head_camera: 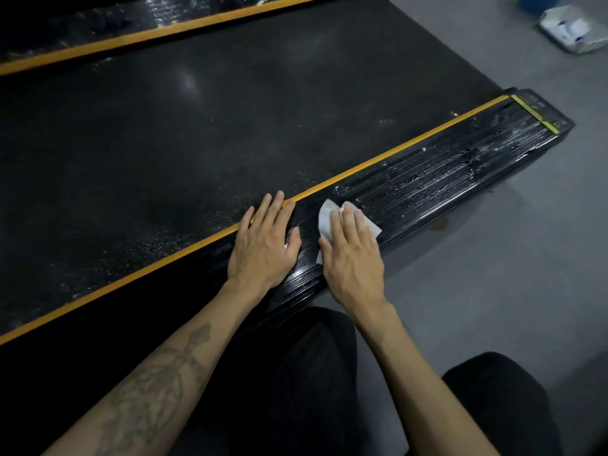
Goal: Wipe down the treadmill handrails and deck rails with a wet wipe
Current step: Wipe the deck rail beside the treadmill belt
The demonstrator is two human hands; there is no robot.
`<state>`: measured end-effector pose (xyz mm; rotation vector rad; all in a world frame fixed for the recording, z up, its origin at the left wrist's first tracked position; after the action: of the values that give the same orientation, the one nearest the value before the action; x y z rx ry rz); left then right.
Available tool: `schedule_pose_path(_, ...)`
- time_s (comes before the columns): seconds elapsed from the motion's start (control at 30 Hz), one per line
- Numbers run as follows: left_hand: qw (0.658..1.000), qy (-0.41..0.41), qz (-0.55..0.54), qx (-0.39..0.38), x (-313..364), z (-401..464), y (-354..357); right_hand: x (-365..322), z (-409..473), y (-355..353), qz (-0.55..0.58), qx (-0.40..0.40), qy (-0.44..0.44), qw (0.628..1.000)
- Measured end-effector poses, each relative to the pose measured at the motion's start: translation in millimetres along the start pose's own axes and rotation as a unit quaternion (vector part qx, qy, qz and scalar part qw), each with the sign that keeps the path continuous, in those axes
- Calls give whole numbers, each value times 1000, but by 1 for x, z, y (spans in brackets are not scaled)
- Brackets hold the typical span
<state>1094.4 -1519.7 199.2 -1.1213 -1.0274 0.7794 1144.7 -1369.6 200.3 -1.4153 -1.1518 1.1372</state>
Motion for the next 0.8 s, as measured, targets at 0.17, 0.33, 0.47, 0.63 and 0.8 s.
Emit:
schedule_pose_path(0.17,1000,0,3,-3,0,1,1,4,17,-8,-6,-5,-36,999)
schedule_pose_path(0.33,1000,-1,2,0,0,1,2,3,6,-2,-21,3,0,1000)
schedule_pose_path(0.47,1000,-3,3,-7,-1,1,2,-6,17,-4,11,-2,-39,999)
schedule_pose_path(0.63,1000,-2,2,-5,0,1,2,9,27,-8,7,6,-24,1000)
schedule_pose_path(0.8,1000,-4,6,-10,-1,2,3,-13,17,0,22,4,-31,999)
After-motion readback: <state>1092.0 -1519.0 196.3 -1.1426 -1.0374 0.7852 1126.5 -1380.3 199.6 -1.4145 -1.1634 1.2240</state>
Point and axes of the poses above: each hand's wrist, its own z-axis towards the middle knuckle, its own y-axis out of the palm, x = y × z, the point moved 5 cm from there along z, towards the middle knuckle, and after that the axes turned 1 degree about y, right-handed, at the moved point
